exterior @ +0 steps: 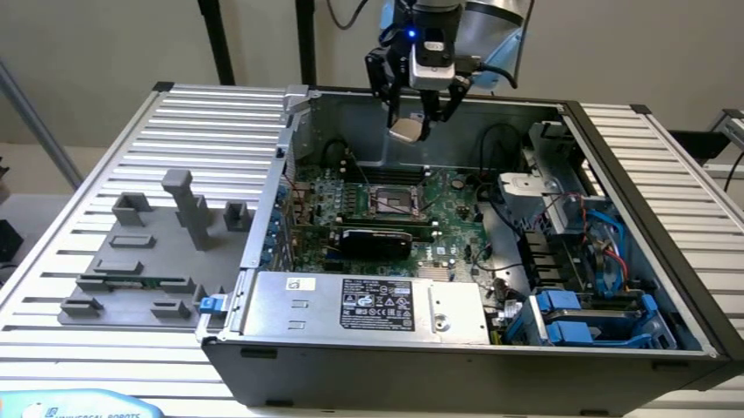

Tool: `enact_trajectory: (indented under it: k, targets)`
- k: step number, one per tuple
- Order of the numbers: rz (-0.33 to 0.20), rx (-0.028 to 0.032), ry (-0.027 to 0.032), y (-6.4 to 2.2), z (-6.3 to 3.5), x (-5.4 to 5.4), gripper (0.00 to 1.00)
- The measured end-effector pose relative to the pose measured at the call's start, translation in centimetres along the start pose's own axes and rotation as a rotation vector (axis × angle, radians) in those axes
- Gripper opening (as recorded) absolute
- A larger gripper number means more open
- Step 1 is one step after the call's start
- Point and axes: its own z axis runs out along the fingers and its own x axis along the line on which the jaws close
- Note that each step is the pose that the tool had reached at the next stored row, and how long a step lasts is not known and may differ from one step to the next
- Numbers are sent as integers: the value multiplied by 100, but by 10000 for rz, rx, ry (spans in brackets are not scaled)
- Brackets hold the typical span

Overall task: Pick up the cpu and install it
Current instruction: 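Place the cpu into insertion slot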

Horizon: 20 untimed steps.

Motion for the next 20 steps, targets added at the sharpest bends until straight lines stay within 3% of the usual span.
enact_trajectory:
  k: [20]
  targets:
    - [3632, -59, -145, -1, 32, 0, 55]
